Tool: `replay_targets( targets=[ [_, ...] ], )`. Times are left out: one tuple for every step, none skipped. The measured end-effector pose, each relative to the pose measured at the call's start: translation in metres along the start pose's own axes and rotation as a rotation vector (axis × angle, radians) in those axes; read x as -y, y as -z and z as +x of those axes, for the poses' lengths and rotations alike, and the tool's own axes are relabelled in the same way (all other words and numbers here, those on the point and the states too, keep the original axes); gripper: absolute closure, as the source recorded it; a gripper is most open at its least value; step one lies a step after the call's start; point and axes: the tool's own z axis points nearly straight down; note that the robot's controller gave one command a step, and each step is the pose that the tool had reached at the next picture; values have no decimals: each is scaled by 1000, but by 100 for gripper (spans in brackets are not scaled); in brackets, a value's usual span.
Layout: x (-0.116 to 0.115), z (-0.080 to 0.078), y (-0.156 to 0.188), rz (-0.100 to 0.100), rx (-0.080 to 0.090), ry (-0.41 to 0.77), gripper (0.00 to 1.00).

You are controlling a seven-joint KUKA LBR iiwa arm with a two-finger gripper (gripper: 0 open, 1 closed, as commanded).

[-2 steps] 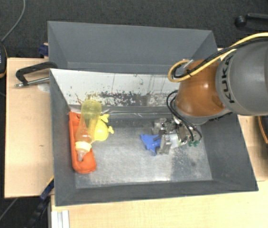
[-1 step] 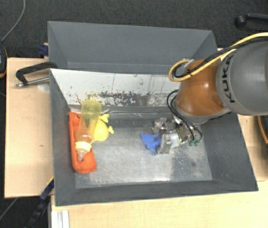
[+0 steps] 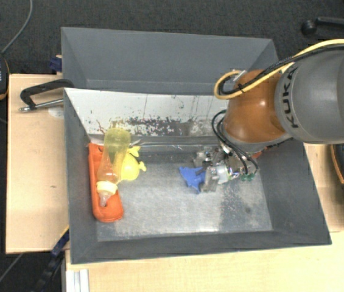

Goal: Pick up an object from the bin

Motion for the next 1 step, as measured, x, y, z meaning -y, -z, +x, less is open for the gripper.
replay_targets(
  targets=[
    [3, -9, 0, 0, 5, 8, 100]
  ],
)
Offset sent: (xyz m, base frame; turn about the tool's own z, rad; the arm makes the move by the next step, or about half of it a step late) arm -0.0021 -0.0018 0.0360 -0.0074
